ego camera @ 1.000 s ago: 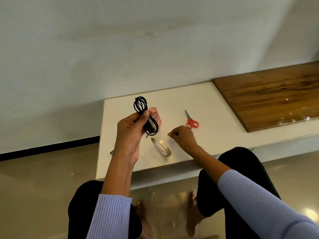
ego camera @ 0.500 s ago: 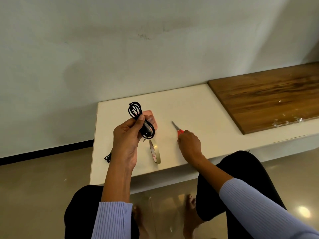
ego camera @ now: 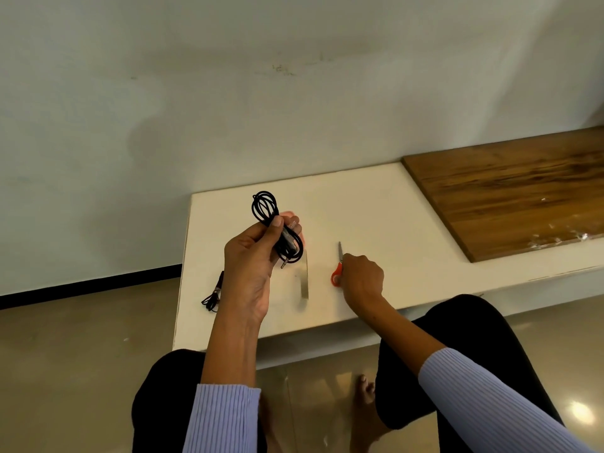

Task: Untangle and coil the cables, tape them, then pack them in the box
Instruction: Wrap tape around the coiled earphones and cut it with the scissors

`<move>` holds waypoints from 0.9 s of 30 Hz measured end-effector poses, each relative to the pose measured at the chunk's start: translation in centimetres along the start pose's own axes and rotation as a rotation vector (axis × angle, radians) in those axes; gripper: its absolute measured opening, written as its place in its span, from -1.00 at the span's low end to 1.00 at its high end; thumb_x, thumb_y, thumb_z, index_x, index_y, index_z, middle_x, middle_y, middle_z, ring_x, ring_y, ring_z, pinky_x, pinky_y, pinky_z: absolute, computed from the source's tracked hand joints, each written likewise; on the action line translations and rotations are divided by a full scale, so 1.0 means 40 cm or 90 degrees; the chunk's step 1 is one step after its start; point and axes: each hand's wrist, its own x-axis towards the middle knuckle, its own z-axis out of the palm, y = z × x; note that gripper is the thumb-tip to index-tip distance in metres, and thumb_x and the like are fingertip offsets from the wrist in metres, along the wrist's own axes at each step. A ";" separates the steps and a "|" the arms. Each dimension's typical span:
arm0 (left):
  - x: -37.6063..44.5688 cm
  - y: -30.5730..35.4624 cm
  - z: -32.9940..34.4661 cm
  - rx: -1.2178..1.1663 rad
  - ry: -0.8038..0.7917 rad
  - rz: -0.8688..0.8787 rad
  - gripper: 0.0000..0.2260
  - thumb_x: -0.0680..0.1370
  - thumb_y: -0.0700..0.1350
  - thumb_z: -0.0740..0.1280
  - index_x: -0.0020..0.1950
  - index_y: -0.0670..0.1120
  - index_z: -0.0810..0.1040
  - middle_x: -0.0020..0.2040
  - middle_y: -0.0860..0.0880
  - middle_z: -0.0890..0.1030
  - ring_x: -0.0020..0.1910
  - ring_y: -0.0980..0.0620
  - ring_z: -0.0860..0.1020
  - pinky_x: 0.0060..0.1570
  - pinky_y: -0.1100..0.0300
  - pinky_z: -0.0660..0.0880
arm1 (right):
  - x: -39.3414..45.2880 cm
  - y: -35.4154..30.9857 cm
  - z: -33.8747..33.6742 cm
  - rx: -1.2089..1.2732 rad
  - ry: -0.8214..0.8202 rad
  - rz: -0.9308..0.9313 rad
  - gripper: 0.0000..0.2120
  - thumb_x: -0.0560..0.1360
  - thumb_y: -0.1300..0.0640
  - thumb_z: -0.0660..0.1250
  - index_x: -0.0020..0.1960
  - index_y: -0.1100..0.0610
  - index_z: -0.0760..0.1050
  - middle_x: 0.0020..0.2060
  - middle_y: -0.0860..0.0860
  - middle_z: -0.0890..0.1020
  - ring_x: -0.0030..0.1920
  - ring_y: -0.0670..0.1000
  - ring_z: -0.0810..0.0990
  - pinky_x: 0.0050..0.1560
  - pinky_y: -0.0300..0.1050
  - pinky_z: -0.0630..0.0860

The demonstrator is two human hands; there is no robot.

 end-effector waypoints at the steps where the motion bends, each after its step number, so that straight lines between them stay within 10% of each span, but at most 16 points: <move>1: 0.001 -0.001 0.001 -0.003 -0.001 -0.001 -0.88 0.54 -0.24 0.29 -0.09 -0.16 0.63 -0.24 0.01 0.70 -0.20 0.14 0.66 -0.16 0.33 0.57 | 0.000 -0.003 -0.005 -0.005 -0.006 0.007 -0.80 0.52 0.18 0.30 0.12 0.21 0.50 -0.05 0.07 0.64 -0.07 0.06 0.63 -0.20 -0.18 0.42; 6: 0.006 -0.002 0.000 -0.022 -0.005 -0.006 -0.88 0.54 -0.24 0.29 -0.08 -0.18 0.63 -0.24 0.00 0.70 -0.18 0.12 0.67 -0.17 0.32 0.58 | -0.016 -0.009 -0.005 0.048 -0.048 0.015 -0.83 0.55 0.22 0.24 0.10 0.24 0.50 0.01 0.11 0.63 -0.01 0.10 0.63 -0.11 -0.14 0.50; 12: 0.030 -0.002 -0.028 -0.064 -0.015 -0.041 -0.86 0.54 -0.21 0.29 -0.04 -0.19 0.64 0.04 -0.19 0.66 0.10 -0.07 0.62 -0.01 0.21 0.59 | -0.019 0.013 -0.083 0.496 -0.162 0.082 -0.78 0.57 0.17 0.25 0.11 0.31 0.44 -0.20 0.18 0.65 -0.19 0.16 0.69 0.00 0.00 0.61; 17: 0.046 -0.002 -0.045 -0.094 -0.023 -0.042 -0.87 0.54 -0.22 0.28 -0.06 -0.21 0.61 -0.02 -0.18 0.67 0.07 -0.08 0.64 -0.10 0.25 0.59 | -0.095 0.031 -0.211 0.816 -0.334 0.097 -0.85 0.51 0.30 0.30 0.07 0.31 0.50 -0.21 0.18 0.65 -0.30 0.02 0.67 -0.31 -0.22 0.61; 27: 0.049 -0.012 -0.034 -0.082 -0.046 -0.034 -0.88 0.55 -0.22 0.27 -0.07 -0.19 0.59 -0.11 -0.10 0.70 0.08 -0.08 0.64 0.04 0.19 0.58 | -0.157 -0.018 -0.149 1.049 -0.789 -0.049 -0.35 0.31 -0.25 0.34 0.19 0.21 0.40 -0.16 0.10 0.54 -0.21 -0.03 0.63 -0.31 -0.19 0.63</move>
